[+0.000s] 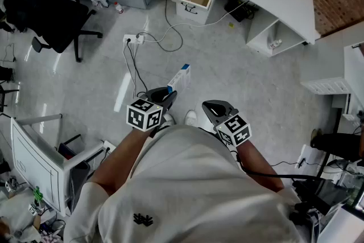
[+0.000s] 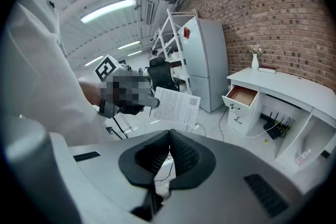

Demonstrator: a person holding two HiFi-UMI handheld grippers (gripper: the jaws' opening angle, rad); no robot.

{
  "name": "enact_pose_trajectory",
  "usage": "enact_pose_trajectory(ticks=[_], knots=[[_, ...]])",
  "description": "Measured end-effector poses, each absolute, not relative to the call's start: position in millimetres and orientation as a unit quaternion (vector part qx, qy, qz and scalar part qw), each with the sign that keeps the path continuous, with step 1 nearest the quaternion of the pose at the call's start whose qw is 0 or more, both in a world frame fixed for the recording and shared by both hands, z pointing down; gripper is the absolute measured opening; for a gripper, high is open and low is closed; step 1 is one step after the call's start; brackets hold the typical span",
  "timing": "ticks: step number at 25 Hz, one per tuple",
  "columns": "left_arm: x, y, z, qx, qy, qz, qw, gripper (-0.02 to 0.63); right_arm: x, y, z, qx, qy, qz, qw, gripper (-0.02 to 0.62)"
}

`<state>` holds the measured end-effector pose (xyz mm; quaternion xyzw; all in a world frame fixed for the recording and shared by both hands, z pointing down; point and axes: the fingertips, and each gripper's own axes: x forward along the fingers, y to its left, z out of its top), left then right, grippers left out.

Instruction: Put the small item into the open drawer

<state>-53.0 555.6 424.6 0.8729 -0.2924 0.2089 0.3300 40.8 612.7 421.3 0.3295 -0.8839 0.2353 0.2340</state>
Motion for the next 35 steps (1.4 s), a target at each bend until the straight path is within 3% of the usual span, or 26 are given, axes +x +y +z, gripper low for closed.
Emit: enact_pose_trajectory(ticks=[10, 19, 22, 24, 35], knots=[[-3, 522, 420, 0.863, -0.323, 0.206, 0.328, 0.094, 109, 577, 438, 0.325, -0.884, 0.238, 0.238, 0.029], [-3, 432, 440, 0.866, -0.305, 0.218, 0.329, 0.094, 114, 493, 457, 0.351, -0.872, 0.247, 0.235, 0.032], [-10, 376, 451, 0.871, -0.29, 0.218, 0.331, 0.094, 104, 446, 466, 0.368, -0.861, 0.258, 0.236, 0.043], [-20, 335, 456, 0.875, -0.275, 0.221, 0.331, 0.094, 90, 409, 466, 0.384, -0.852, 0.265, 0.237, 0.09], [-83, 122, 465, 0.896, -0.21, 0.239, 0.309, 0.094, 13, 213, 465, 0.432, -0.822, 0.279, 0.243, 0.046]])
